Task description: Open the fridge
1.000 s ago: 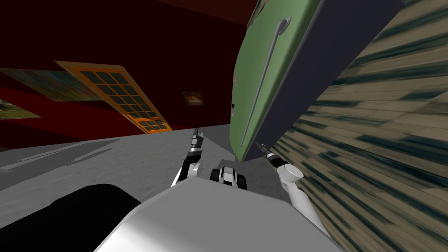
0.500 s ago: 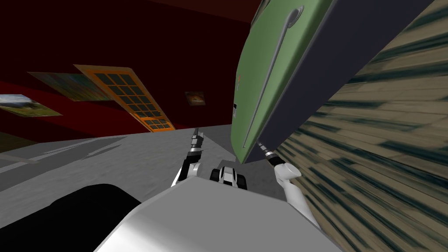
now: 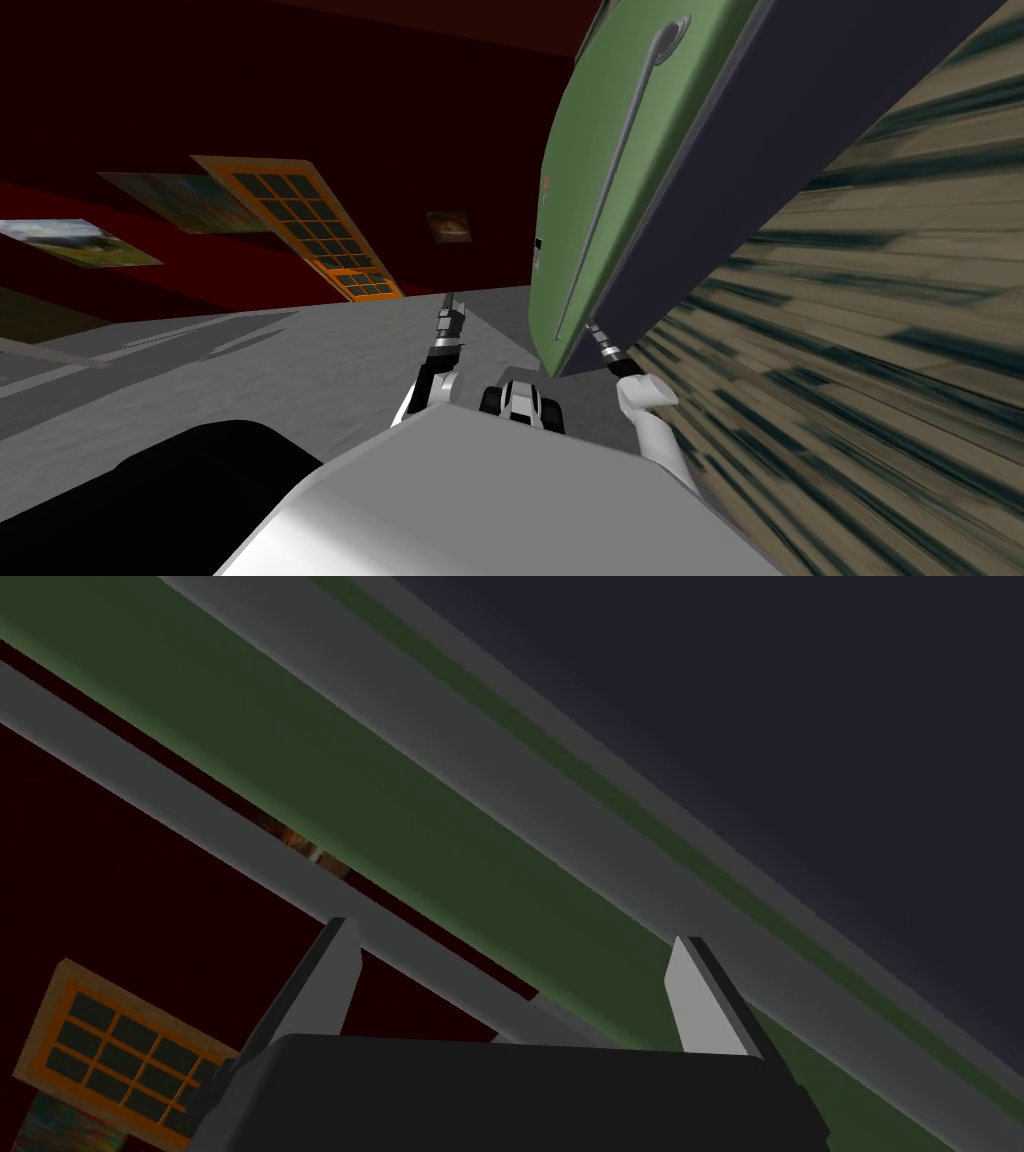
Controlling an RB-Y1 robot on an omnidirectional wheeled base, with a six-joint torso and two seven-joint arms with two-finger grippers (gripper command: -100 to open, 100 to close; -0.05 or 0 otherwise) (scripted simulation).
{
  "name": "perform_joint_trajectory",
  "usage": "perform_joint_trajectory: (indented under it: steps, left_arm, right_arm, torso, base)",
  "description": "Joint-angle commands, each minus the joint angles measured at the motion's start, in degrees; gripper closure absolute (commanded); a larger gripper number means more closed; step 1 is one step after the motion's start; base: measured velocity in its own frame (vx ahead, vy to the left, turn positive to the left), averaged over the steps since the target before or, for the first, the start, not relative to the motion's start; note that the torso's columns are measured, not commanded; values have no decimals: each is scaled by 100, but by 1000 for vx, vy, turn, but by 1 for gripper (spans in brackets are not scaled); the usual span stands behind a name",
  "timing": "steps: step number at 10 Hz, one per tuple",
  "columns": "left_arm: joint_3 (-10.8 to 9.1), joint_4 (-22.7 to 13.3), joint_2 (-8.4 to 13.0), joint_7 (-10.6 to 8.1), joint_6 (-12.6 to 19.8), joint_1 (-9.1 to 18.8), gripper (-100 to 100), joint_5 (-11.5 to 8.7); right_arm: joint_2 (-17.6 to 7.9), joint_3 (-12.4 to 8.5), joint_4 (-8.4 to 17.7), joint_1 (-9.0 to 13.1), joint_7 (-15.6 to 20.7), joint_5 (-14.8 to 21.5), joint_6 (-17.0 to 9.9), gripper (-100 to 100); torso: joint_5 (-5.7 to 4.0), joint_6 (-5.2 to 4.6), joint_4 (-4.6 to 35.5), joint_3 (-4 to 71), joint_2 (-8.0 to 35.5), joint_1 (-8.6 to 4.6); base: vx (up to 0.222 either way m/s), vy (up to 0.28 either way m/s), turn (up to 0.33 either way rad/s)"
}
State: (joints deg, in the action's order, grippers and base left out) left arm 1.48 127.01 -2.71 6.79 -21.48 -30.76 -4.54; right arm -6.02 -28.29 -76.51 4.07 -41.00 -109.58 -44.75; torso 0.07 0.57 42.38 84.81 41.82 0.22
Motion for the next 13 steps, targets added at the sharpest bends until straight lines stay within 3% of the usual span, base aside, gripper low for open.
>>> perform_joint_trajectory:
  steps: [1, 3, 6, 7, 8, 9, 10, 13]
  left_arm:
    - [0, 0, 0, 0, 0, 0, 0, 0]
    - [0, 0, 0, 0, 0, 0, 0, 0]
    - [0, 0, 0, 0, 0, 0, 0, 0]
    - [0, 0, 0, 0, 0, 0, 0, 0]
    - [1, 0, -1, 0, 0, 0, 0, 0]
    - [0, 0, 0, 0, 0, 0, 0, 0]
    - [0, 0, 0, 0, 0, 0, 0, 0]
    - [3, 0, -4, 0, 0, -1, 0, 0]
  right_arm:
    - [409, -89, 140, 219, -175, -264, -165, -100]
    - [749, -136, 191, 270, -242, -358, -221, -100]
    - [842, -145, 201, 279, -255, -374, -232, -100]
    - [795, -195, 300, 172, -220, -348, -199, -100]
    - [745, -199, 275, 269, -349, -302, -40, -100]
    - [767, -225, 303, 168, -263, -337, -156, -100]
    - [754, -240, 291, 163, -275, -340, -144, 100]
    - [776, -385, 234, 162, -172, -422, 20, 100]
  torso:
    - [5, 28, 6, 16, -31, 11]
    - [5, 47, 1, 34, -65, 24]
    - [9, 51, 11, 44, -84, 17]
    - [8, 62, 14, 50, -97, 16]
    - [-2, 21, -13, 41, -74, 3]
    - [-8, 4, -19, 35, -64, -12]
    - [-17, -8, -31, 25, -43, -21]
    - [13, -39, -16, -17, 31, 66]
  base:
    - [9, -13, 62]
    - [6, -3, 19]
    - [-7, 7, -10]
    - [-27, -7, -46]
    - [-1, 2, -59]
    - [-7, -1, -52]
    - [-18, -2, -15]
    - [24, 275, -108]
